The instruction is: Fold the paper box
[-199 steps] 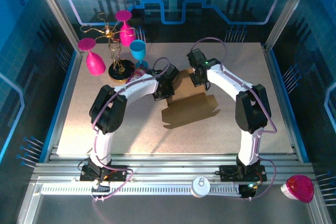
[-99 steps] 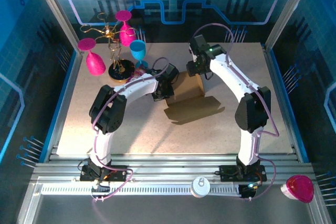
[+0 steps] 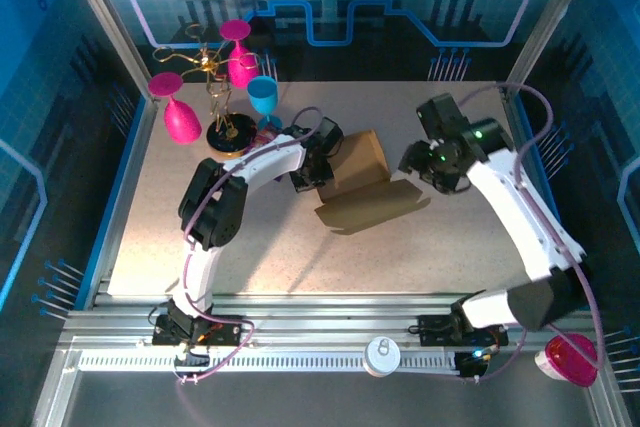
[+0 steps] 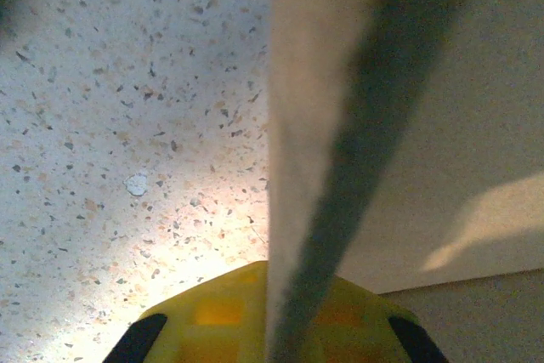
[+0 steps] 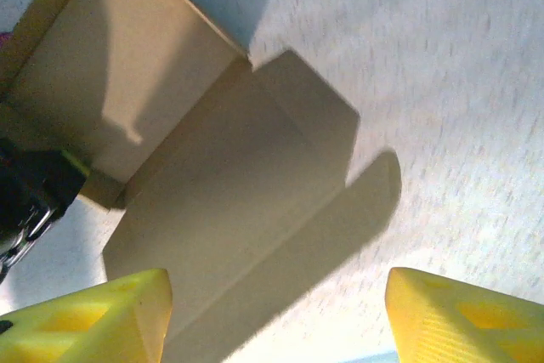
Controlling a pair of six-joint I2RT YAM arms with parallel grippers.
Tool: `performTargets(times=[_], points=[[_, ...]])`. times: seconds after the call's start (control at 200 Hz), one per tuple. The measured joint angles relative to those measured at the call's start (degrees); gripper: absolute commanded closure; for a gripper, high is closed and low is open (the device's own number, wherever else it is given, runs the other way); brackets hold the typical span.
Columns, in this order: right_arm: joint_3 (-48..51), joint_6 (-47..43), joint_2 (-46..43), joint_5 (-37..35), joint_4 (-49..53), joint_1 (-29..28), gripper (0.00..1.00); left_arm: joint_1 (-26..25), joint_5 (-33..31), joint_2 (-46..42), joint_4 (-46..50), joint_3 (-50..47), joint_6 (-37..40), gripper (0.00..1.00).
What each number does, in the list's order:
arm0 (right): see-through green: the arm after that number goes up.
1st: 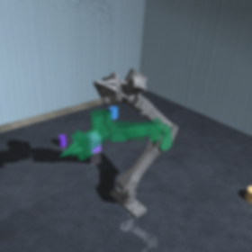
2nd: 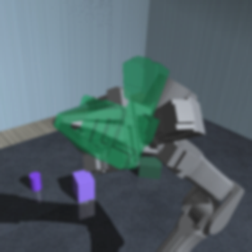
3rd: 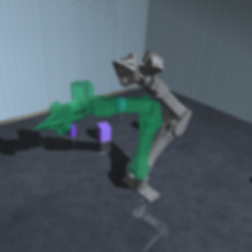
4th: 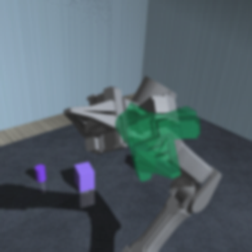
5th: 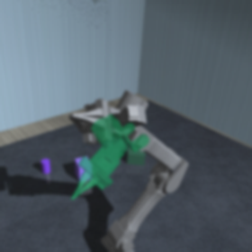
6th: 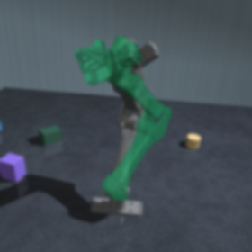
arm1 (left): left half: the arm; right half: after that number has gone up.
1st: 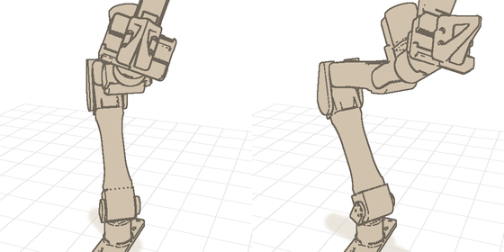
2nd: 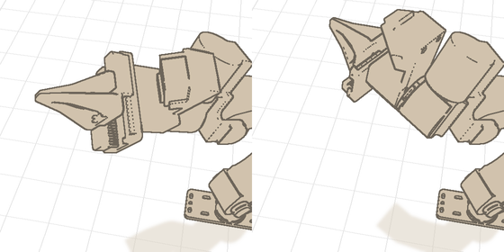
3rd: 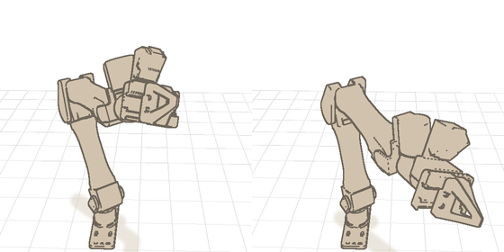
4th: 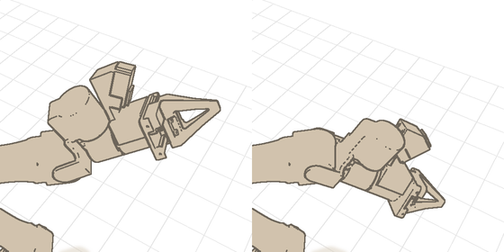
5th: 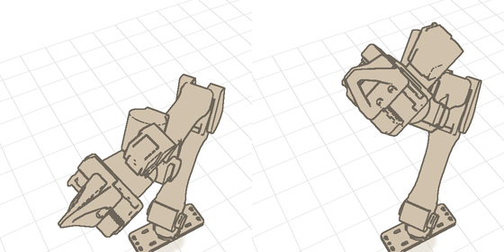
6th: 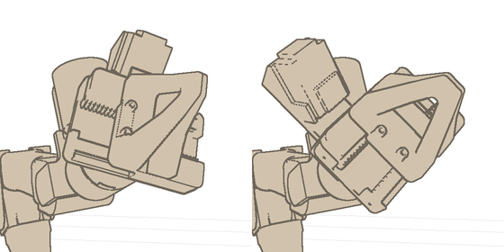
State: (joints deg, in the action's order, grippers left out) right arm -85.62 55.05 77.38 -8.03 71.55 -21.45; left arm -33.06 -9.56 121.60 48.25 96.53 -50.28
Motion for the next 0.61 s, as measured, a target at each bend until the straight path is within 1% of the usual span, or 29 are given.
performTargets(times=[0.11,0.25,0.36,0.435,0.605], points=[[7.2,6.7,-3.5,5.4,-0.9,0.1,0.35,0.0,0.3,0.7,1.1,0.6,-0.4,1.0],[16.7,13.0,-3.2,12.0,-6.8,0.1,0.4,0.0,0.4,0.7,1.7,1.5,-0.6,1.0],[20.9,16.4,-2.6,15.6,-11.1,0.0,0.45,0.0,0.5,0.7,2.1,1.8,-0.7,1.0],[22.1,18.1,-2.4,17.1,-13.2,-0.2,0.54,0.0,0.7,1.0,2.3,2.1,-0.7,1.0],[22.4,19.3,-1.4,17.9,-15.6,-0.4,0.78,0.0,1.1,1.3,2.5,2.3,-0.8,1.0]])
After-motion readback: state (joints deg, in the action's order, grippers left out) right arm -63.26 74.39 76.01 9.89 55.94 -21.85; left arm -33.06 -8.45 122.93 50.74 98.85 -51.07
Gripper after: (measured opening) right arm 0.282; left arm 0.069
